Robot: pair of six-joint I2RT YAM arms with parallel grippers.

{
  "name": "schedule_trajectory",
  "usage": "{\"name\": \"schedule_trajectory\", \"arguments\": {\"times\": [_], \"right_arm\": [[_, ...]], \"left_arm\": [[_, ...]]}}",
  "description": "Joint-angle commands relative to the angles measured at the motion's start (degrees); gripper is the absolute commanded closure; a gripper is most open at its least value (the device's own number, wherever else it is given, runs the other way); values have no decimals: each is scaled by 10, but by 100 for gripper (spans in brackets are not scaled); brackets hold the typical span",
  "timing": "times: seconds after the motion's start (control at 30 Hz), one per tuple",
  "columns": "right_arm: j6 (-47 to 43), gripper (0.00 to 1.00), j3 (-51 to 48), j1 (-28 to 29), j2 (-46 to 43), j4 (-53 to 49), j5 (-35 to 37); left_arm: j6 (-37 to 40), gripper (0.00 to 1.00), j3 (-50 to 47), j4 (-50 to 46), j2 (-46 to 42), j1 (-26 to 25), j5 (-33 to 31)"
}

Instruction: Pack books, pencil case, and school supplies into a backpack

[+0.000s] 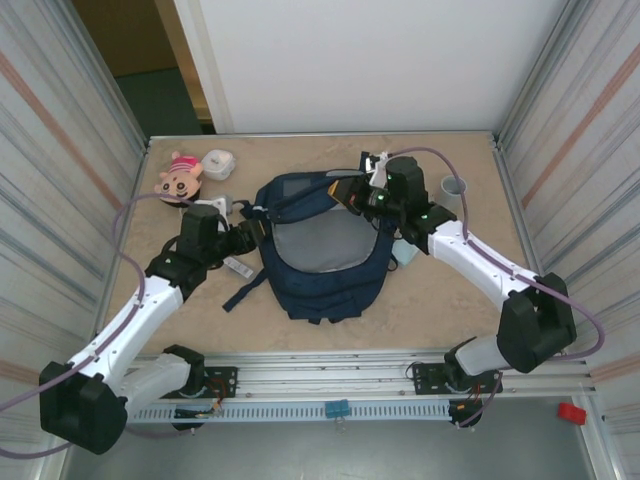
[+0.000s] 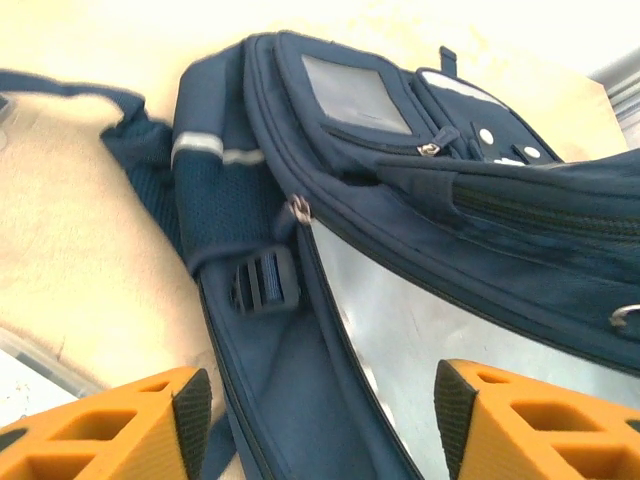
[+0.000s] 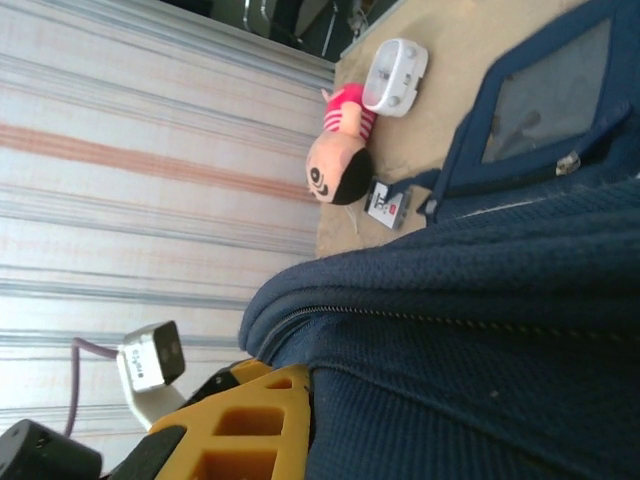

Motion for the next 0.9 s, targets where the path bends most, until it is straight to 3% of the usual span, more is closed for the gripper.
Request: {"name": "schedule_trajectory", "arguments": {"times": [0.0,0.1,0.2,0.27,0.33,0.63,0.87], "right_arm": [[9,95,-21,13,0,30,36],[7,84,-44,34,-16,-3,57],[8,66,-67,55,-36,-50,85],[9,48,-81,68,-47,-83,89],[12,40,-90,76,-54,-114,84],[-15,24,-70,83,-127,-329,105],[-148,15,39,-11,-172,-590,159]], "left_arm": [[-39,37,-10,-29,-13,3,-11],[-59,37,-19,-27,-13,3,-12],[-75,36,-27,-22,-10,3,-10],[-82,36,-30,-22,-7,3,-8],[-86,36,-32,-23,-4,3,-5],[-87,34,-36,-19,-12,2,-16],[-68,32,-22,-25,-8,2,-18]]}}
